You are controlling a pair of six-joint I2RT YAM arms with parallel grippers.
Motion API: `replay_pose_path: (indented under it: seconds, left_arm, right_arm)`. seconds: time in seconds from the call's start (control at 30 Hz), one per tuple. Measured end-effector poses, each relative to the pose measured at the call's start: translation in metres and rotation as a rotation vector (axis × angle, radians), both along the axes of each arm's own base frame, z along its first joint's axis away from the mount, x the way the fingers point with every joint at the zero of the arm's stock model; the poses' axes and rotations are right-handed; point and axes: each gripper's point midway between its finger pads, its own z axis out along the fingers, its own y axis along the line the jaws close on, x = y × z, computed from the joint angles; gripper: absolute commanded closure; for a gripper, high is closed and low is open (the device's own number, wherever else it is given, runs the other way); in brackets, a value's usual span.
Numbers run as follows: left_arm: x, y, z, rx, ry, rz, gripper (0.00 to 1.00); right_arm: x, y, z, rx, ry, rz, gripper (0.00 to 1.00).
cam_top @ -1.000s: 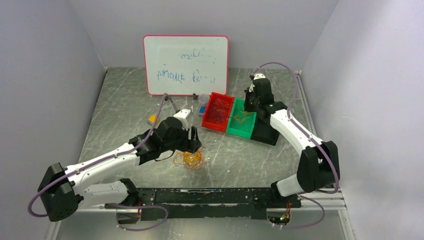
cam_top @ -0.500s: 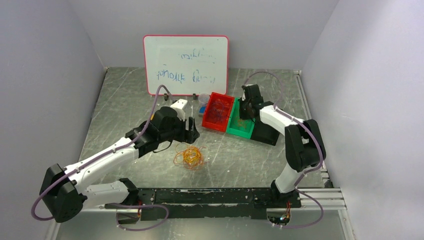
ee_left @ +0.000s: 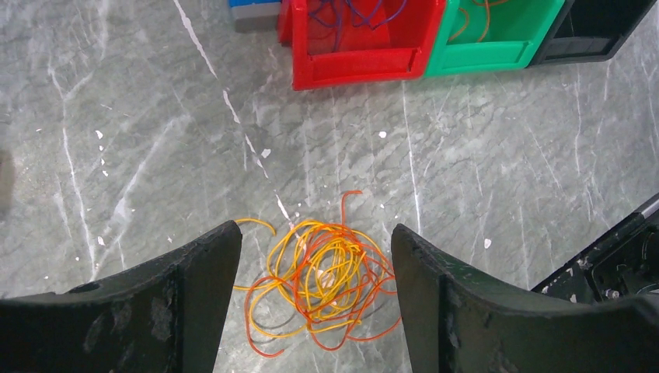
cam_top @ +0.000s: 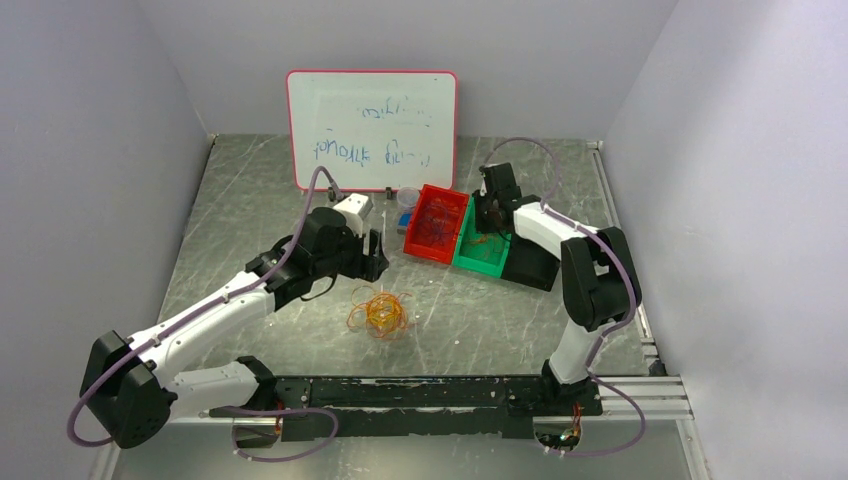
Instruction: Untangle the cables
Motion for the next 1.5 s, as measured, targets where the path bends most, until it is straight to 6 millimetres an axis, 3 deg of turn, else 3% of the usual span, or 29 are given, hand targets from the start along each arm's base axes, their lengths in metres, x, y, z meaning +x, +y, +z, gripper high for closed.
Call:
replay_pose_path:
  seconds: [0.1, 0.33, 0.6, 0.77, 0.97, 1.27, 1.37, 1.5]
  left_arm:
    - [0.001, 0.001, 0.000, 0.000, 0.000, 0.001, 0.24]
    - [-0.004, 0.000, -0.006, -0.001, 0.019, -0.014, 0.24]
    - [-0.006, -0.001, -0.009, -0.001, 0.029, -0.022, 0.25]
    - [-0.006, -0.002, -0.012, -0.001, 0.043, -0.028, 0.25]
    - [-0.009, -0.002, -0.017, -0.010, 0.068, -0.014, 0.27]
    - [-0.033, 0.009, -0.057, -0.026, 0.199, 0.034, 0.28]
    - [-0.040, 0.011, -0.067, -0.026, 0.229, 0.036, 0.26]
    - [-0.042, 0.009, -0.078, -0.023, 0.252, 0.030, 0.25]
  right_arm:
    - [0.007, 0.002, 0.009, 0.007, -0.024, -0.002, 0.66]
    - [0.008, 0.000, 0.034, 0.011, -0.068, -0.011, 0.57]
    - [0.004, -0.006, 0.076, 0.017, -0.149, -0.023, 0.54]
    - [-0.002, -0.005, 0.112, 0.052, -0.241, -0.003, 0.54]
    - [-0.014, 0.010, 0.145, 0.148, -0.314, 0.079, 0.53]
    - [-0.033, 0.017, 0.159, 0.230, -0.330, 0.101, 0.53]
    - [-0.045, 0.024, 0.156, 0.257, -0.319, 0.116, 0.53]
    - [-0.067, 0.049, 0.140, 0.269, -0.294, 0.197, 0.53]
